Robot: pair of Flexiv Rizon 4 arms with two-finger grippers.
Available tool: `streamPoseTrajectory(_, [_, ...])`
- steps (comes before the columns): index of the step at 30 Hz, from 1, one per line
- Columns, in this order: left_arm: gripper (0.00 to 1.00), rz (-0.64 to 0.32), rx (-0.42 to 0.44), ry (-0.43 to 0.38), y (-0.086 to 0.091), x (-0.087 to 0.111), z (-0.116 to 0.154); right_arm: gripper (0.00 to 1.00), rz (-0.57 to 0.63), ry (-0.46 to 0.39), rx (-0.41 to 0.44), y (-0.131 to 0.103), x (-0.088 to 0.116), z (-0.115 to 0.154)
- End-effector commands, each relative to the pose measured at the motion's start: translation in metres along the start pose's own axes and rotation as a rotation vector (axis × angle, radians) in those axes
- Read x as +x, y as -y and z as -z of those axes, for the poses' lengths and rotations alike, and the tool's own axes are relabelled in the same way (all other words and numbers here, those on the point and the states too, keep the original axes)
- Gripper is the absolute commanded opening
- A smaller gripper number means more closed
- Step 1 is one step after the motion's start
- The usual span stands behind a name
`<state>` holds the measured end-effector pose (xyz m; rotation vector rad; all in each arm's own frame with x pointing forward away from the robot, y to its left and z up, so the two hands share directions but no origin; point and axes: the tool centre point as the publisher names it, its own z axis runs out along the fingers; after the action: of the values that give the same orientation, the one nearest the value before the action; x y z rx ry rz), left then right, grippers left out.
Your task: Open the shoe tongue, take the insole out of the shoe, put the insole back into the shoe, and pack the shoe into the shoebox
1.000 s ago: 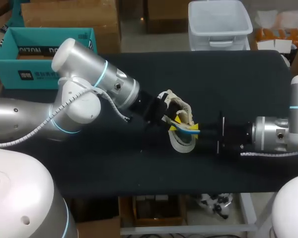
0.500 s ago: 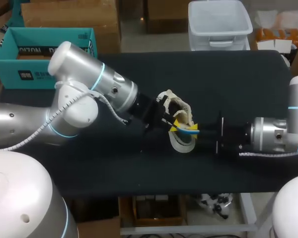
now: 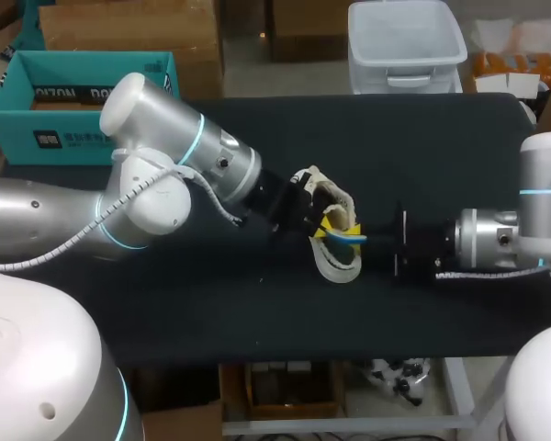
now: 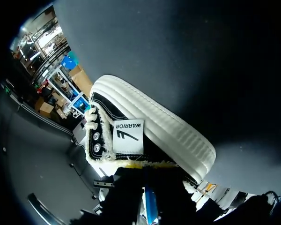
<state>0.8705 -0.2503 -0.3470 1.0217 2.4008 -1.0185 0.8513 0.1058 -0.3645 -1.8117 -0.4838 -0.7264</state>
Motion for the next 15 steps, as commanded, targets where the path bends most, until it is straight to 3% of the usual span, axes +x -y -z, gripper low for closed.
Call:
streamPoseTrajectory(1, [0.0, 0.001, 0.007, -0.002, 0.004, 0.001, -0.003, 0.0, -0.002, 0.002, 0.009, -0.004, 0.001, -0.006])
streamPoseTrajectory(3, [0.0, -0.001, 0.01, -0.003, 0.005, 0.002, -0.002, 0.0, -0.003, 0.003, 0.004, 0.001, 0.0, -0.004])
streamPoseTrajectory(4, [0.0, -0.001, 0.012, -0.003, 0.005, 0.003, -0.002, 0.08, -0.002, 0.002, -0.005, 0.005, 0.0, -0.002])
streamPoseTrajectory(5, [0.0, -0.001, 0.014, -0.003, 0.006, 0.003, -0.002, 0.3, 0.001, 0.0, -0.011, 0.009, -0.001, 0.0])
streamPoseTrajectory(8, [0.0, 0.0, 0.017, -0.003, 0.006, 0.004, -0.001, 0.49, 0.011, -0.008, -0.045, 0.023, -0.004, 0.007])
streamPoseTrajectory(12, [0.0, 0.003, 0.02, -0.001, 0.006, 0.005, -0.001, 0.46, 0.011, -0.024, -0.077, 0.036, -0.011, 0.018])
streamPoseTrajectory(15, [0.0, 0.006, 0.02, 0.001, 0.007, 0.005, -0.001, 0.38, 0.015, -0.032, -0.096, 0.043, -0.014, 0.024])
